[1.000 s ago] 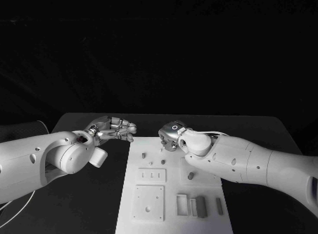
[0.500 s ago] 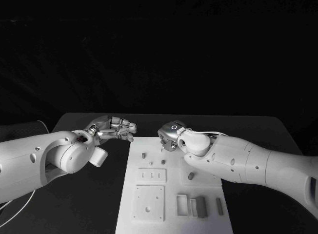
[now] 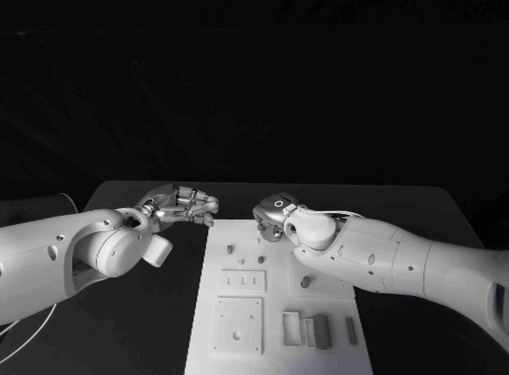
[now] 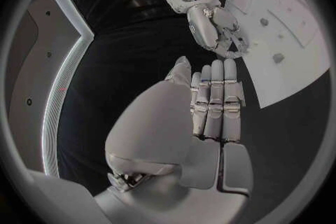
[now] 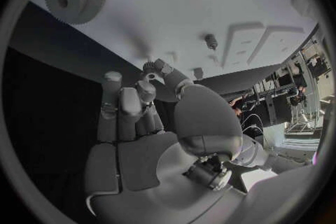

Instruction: Assemble the parts on the task board

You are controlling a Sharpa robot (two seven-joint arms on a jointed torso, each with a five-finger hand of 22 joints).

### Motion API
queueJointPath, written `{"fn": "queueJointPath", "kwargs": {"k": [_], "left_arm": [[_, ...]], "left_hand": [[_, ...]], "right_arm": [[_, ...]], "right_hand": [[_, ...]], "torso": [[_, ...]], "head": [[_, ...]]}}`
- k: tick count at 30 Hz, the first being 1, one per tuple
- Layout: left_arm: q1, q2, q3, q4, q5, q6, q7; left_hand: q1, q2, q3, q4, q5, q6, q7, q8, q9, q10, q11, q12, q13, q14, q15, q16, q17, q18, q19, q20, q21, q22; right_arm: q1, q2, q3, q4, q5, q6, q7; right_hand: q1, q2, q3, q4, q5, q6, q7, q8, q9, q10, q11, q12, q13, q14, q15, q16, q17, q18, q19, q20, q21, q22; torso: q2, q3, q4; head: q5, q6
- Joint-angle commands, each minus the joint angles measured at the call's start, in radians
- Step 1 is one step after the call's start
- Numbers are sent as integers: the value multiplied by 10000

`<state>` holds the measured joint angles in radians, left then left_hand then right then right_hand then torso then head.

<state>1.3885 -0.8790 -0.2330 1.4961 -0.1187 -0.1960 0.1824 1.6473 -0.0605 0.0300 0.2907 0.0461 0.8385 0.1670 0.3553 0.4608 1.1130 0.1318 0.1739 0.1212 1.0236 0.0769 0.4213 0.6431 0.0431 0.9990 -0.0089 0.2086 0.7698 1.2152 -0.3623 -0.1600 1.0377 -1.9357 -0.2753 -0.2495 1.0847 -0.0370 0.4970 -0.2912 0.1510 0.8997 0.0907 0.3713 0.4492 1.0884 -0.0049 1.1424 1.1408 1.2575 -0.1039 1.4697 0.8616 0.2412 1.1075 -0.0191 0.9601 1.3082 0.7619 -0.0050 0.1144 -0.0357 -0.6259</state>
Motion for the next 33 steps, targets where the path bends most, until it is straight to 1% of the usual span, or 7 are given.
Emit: {"fn": "queueJointPath", "kwargs": {"k": [1, 7, 15, 24, 28, 30, 33], "left_arm": [[24, 28, 10, 23, -29, 44, 61], [29, 27, 10, 25, -29, 35, 56], [41, 26, 10, 27, -29, 40, 49], [52, 20, 10, 29, -29, 32, 47], [53, 1, 10, 29, -29, 32, 47], [53, -22, 9, 15, -29, 30, 51], [55, -92, 9, 1, -29, 7, 52]], "left_hand": [[-85, -22, -7, 3, 31, 9, 91, -69, 0, 68, 35, -70, -10, 16, 28, -38, 19, 166, 3, -87, -39, -16], [-85, -23, -6, 2, 30, 9, 90, -71, 0, 70, 35, -74, -10, 17, 28, -43, 23, 164, 4, -88, -42, -16], [-88, -24, -6, 3, 30, 9, 91, -75, 1, 72, 36, -80, -11, 19, 28, -49, 30, 163, 5, -89, -44, -15], [-89, -28, -6, 3, 30, 6, 92, -80, 1, 72, 37, -87, -12, 20, 28, -56, 36, 161, 6, -89, -47, -15], [-89, -30, -6, 2, 31, 2, 94, -85, 0, 72, 37, -91, -12, 21, 28, -61, 40, 161, 6, -90, -49, -15], [-89, -30, -5, 2, 31, 0, 94, -87, 0, 73, 38, -93, -12, 22, 28, -63, 43, 160, 7, -90, -50, -15], [-89, -31, -5, 2, 31, -2, 95, -90, 0, 74, 38, -96, -12, 23, 28, -66, 46, 160, 7, -91, -51, -15]], "right_arm": [[-4, 38, -2, -21, -34, 159, -28], [-4, 83, -4, -93, 102, 337, 65], [-4, 101, -9, -145, 201, 364, 53], [-4, 56, -9, -116, 236, 194, -29], [-1, -195, -8, 187, 315, -99, -27], [12, -437, 2, 523, 366, -217, -44], [130, -860, 102, 1144, 445, -302, -96]], "right_hand": [[6, -68, 63, 18, 19, 861, 179, -61, -13, -71, 41, 62, -20, -7, 32, 62, -11, 206, 18, -67, 37, 174], [3, -164, 65, 21, 16, 721, 242, -173, -49, -108, 100, 78, -65, -29, 79, 53, -32, 206, -6, -60, 15, 172], [5, -530, 67, 48, 14, -46, 536, -675, -303, -263, 375, 140, -180, -85, 321, 50, -74, 206, -35, -17, -38, 165], [-48, -704, 96, 77, 15, -368, 655, -863, -418, -370, 489, 183, -250, -117, 427, 46, -98, 206, -38, 14, -74, 160], [-65, -749, 108, 94, 14, -445, 684, -902, -443, -389, 518, 207, -270, -114, 456, 52, -103, 206, -25, 19, -77, 160], [-64, -755, 112, 95, 15, -450, 687, -904, -445, -390, 521, 212, -272, -111, 459, 55, -104, 205, -21, 19, -77, 160], [-62, -781, 121, 102, 14, -434, 690, -892, -443, -387, 525, 231, -280, -96, 466, 64, -105, 206, 0, 16, -70, 161]], "torso": [[1, 3, 2], [1, -2, 5], [2, -7, -2], [2, -4, -6], [-3, -5, -1], [-6, -2, -10], [-8, 10, -42]], "head": [[-10, 5], [-7, -6], [6, -16], [6, -12], [-3, 10], [-1, 32], [7, 73]]}}
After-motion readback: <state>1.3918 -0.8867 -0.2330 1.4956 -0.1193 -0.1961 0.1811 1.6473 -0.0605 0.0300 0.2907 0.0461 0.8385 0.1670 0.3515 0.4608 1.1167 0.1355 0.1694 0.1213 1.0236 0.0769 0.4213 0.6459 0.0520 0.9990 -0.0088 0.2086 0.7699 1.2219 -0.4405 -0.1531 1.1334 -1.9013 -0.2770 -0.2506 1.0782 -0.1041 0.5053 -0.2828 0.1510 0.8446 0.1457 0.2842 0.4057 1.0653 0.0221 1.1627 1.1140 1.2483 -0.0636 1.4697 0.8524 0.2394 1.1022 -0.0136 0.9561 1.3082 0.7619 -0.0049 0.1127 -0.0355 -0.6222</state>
